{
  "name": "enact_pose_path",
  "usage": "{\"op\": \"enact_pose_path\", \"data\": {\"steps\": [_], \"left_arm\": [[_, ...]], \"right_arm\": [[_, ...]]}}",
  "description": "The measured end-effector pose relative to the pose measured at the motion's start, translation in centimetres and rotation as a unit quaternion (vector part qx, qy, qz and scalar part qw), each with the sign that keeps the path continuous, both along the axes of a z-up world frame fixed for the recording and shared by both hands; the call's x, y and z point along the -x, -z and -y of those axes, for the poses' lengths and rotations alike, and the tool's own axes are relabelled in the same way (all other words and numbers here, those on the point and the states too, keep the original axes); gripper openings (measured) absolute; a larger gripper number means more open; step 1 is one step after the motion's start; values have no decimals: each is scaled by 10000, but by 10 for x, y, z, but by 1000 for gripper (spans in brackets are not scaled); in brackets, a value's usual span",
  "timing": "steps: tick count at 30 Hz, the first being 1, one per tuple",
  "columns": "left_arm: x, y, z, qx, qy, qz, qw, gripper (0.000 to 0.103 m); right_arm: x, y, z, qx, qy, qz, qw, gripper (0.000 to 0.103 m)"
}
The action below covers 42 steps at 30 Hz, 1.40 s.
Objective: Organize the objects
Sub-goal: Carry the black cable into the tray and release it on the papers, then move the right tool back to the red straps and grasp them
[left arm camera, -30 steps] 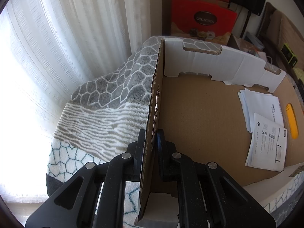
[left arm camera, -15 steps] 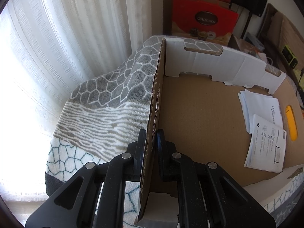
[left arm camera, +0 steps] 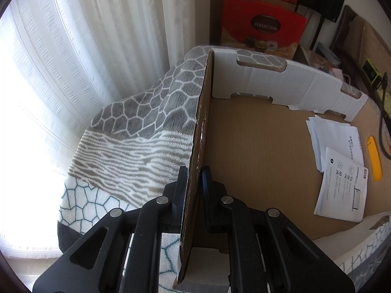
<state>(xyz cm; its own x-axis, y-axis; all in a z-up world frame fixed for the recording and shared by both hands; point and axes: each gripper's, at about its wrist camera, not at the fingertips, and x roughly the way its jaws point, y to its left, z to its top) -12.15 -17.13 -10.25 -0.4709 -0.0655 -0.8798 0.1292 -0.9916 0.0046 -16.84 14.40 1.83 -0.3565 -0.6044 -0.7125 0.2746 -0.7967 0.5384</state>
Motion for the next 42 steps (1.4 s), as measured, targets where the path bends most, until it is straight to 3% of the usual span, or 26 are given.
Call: {"op": "enact_pose_path", "data": {"steps": [9,20,25,31,42], "left_arm": [[0,0,0,-2,-1,0,10000,10],[0,0,0,0,2,2,10000,10],[0,0,0,1,6,1,10000,10],[0,-1,-1,4,5,-7,10000,10],[0,-2,-2,10,24,-15,10000,10]], "right_arm": [[3,55,37,-295,-148,373,9988,5],[4,52,38,-1310,-179,-48,9912,9],[-2,28,20,-1292,-91,-286,9912,9],[-2,7,-29,-1516,270,-361,9874,18],[-6,23,-108,-1839,971,-99,9781,27]]}}
